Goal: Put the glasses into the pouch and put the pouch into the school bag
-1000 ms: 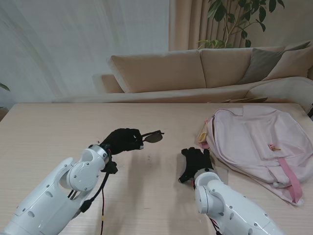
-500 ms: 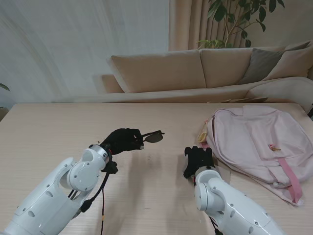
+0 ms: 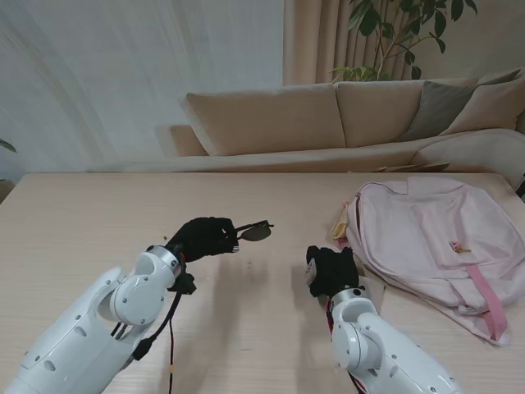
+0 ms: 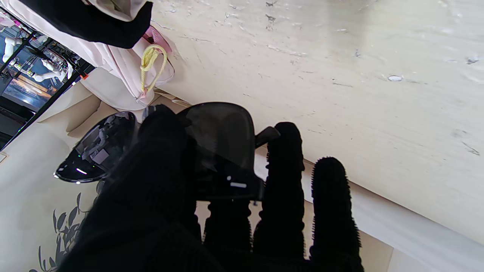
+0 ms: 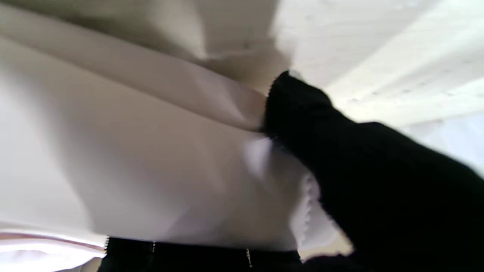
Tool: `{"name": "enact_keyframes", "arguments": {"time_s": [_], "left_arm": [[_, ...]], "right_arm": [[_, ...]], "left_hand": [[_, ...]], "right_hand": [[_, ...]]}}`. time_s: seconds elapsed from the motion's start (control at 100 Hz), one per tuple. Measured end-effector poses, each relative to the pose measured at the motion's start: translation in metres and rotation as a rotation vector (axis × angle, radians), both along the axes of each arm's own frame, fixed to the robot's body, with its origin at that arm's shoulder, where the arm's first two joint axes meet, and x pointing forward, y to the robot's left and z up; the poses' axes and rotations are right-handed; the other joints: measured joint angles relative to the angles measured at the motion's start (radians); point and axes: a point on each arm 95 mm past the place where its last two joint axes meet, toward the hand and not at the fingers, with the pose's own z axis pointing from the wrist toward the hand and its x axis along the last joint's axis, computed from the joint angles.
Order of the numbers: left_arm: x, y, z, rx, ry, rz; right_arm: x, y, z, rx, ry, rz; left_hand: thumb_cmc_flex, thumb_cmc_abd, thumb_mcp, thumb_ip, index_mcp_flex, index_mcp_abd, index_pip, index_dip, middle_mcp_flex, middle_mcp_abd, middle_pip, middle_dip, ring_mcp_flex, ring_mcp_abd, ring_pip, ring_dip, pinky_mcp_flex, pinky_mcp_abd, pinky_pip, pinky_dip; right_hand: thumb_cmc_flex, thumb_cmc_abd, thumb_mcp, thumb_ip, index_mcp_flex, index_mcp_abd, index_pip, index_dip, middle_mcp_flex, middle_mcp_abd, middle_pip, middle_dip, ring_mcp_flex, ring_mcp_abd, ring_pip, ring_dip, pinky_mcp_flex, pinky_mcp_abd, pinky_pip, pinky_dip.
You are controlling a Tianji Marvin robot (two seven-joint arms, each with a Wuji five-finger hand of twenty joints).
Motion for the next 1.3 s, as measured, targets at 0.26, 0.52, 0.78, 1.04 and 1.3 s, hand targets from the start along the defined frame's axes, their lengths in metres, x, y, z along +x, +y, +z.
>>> {"name": "enact_keyframes", "arguments": {"time_s": [0.26,0.52,0.78,1.04,1.3], "left_arm": [[-0.012,0.015,-0.002,0.009,-0.02,0.043],[-0.042,0.044,-0.012,0.012,-0.057,0.138],[-0.075,0.069,-0.012,0.016,-0.168,0.171],[-0.099,0.076,0.022,0.183,-0.211,0.048],[-0.087,0.066,0.052,0.19,-0.081,-0.005]], "right_arm": [[0.0,0.009,0.031,0.122,-0.113,0.176],[0.01,0.038,0.063,0.155,-0.19,0.357],[0.017,0.073,0.09,0.169,-0.194,0.409],[0.02,0.105,0.105,0.132,-0.189,0.45],[0.027,0.117,0.112,0.071,-0.222,0.491]], "left_hand": [[0.0,0.0,0.0,0.0,0.0,0.0,0.0,0.0,0.0,0.0,0.0,0.0,0.0,0.0,0.0,0.0,0.0,0.0,0.0,0.0],[0.0,0.0,0.0,0.0,0.0,0.0,0.0,0.0,0.0,-0.001,0.0,0.0,0.0,0.0,0.0,0.0,0.0,0.0,0.0,0.0],[0.0,0.0,0.0,0.0,0.0,0.0,0.0,-0.002,0.002,-0.001,-0.001,0.0,0.012,-0.001,0.0,0.0,0.0,0.0,0.0,0.0],[-0.012,0.0,0.0,0.0,0.0,-0.002,0.0,-0.009,0.013,-0.01,-0.002,-0.002,0.048,-0.001,0.0,0.0,0.01,-0.001,0.0,0.0],[-0.012,0.0,0.0,0.0,0.001,0.001,0.0,-0.019,0.024,-0.011,0.003,-0.041,0.06,0.011,0.039,0.025,0.02,-0.002,0.015,0.002]], "right_hand": [[0.064,0.0,0.014,0.0,0.029,-0.034,0.025,0.0,0.059,0.001,0.024,0.0,0.074,0.014,0.082,-0.056,0.131,0.019,0.04,0.029],[0.064,-0.025,0.022,0.0,0.029,-0.047,0.025,0.0,0.068,0.001,0.024,0.001,0.101,0.011,0.09,-0.076,0.18,0.019,0.041,0.03],[0.064,-0.044,0.026,0.0,0.029,-0.048,0.028,0.001,0.069,0.001,0.024,0.001,0.101,0.011,0.09,-0.077,0.195,0.019,0.041,0.03],[0.064,-0.052,0.026,0.0,0.029,-0.048,0.028,0.013,0.069,0.001,0.024,0.002,0.101,0.011,0.09,-0.077,0.196,0.02,0.041,0.03],[0.064,-0.053,0.036,-0.023,0.029,-0.048,0.028,0.017,0.069,0.001,0.024,0.002,0.101,0.011,0.09,-0.077,0.183,0.02,0.041,0.03]]}}
